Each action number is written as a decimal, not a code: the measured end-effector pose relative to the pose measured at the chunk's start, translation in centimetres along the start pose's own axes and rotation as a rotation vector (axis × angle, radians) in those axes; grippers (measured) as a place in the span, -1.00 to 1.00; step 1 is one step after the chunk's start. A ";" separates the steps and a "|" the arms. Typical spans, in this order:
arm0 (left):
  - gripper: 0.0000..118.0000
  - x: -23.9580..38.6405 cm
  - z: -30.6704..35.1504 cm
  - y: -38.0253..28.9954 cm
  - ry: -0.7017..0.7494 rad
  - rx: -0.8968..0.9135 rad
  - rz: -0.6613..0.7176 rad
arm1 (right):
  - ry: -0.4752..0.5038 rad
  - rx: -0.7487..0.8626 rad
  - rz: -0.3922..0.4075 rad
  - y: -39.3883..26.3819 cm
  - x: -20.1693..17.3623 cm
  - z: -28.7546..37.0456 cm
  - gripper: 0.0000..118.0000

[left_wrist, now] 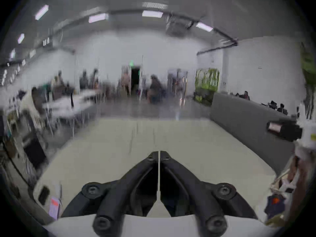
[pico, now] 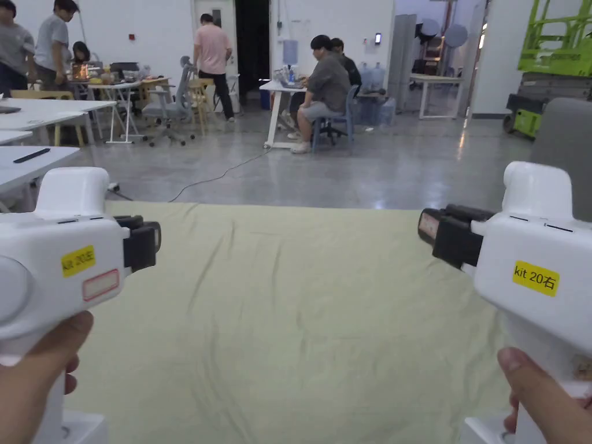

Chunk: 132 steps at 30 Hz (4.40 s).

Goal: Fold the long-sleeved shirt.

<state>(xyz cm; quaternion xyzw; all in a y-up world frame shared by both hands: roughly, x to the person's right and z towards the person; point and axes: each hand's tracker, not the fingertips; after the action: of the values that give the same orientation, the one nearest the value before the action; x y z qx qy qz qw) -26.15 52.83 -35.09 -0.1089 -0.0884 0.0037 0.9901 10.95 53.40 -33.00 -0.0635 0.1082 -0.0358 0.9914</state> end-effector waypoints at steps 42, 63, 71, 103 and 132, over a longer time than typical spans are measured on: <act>-1.00 10.6 3.2 -7.9 0.133 -0.058 -0.050 | -0.100 -0.272 0.014 -8.3 -2.6 0.9 -0.95; 1.00 10.3 4.0 -7.6 0.124 -0.026 -0.024 | -0.162 -0.228 -0.057 -7.4 -2.2 2.4 0.86; 1.00 9.2 3.9 -7.4 0.126 -0.023 0.014 | -0.276 -0.195 0.040 -7.9 -4.2 2.5 0.86; 1.00 9.1 3.9 -7.8 0.136 -0.046 0.022 | -0.222 -0.193 -0.022 -8.3 -3.6 2.8 0.86; 1.00 9.2 3.5 -7.8 0.121 -0.061 0.023 | -0.240 -0.202 -0.009 -8.2 -3.5 2.6 0.86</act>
<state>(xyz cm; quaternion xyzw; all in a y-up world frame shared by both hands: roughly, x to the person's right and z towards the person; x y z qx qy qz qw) -17.82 46.22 -28.45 -0.1403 -0.0273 0.0060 0.9897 7.64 45.85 -28.61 -0.1674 -0.0081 -0.0212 0.9856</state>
